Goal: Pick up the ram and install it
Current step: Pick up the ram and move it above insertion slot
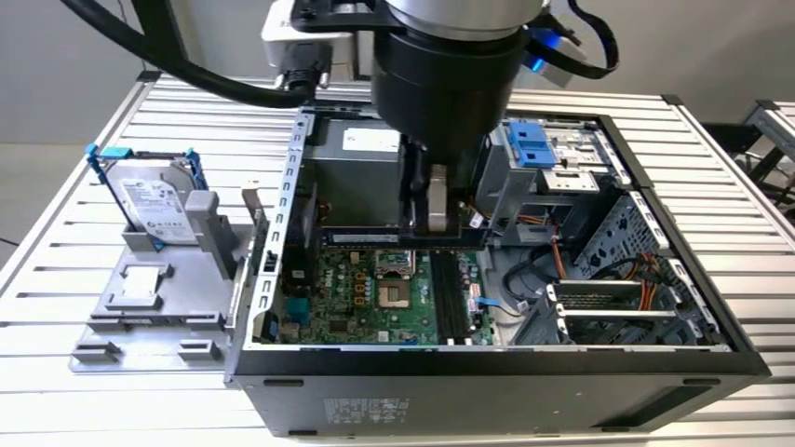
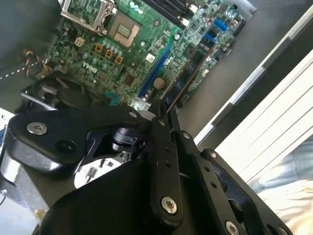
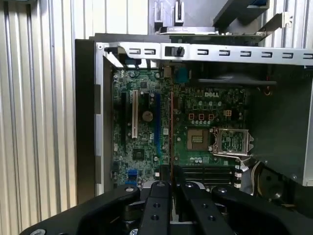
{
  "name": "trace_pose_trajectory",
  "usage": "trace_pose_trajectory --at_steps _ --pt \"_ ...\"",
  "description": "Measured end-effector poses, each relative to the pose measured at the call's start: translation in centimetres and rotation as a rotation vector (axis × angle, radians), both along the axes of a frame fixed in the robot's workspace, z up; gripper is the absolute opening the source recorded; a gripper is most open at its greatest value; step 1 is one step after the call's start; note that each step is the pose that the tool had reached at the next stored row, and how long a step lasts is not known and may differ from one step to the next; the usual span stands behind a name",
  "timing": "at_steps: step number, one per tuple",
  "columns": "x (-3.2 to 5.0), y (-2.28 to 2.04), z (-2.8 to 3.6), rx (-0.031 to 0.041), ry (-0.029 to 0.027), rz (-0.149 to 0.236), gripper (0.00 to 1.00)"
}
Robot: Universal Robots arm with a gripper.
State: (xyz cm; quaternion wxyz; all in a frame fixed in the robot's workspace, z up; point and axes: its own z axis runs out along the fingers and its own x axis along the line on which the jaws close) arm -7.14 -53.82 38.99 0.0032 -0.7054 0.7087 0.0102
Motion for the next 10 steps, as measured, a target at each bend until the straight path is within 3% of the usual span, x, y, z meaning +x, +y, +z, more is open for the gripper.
trace_pose_trajectory --at_steps 10 --pt "3.95 0.00 0.00 0.0000 0.0000 0.000 0.00"
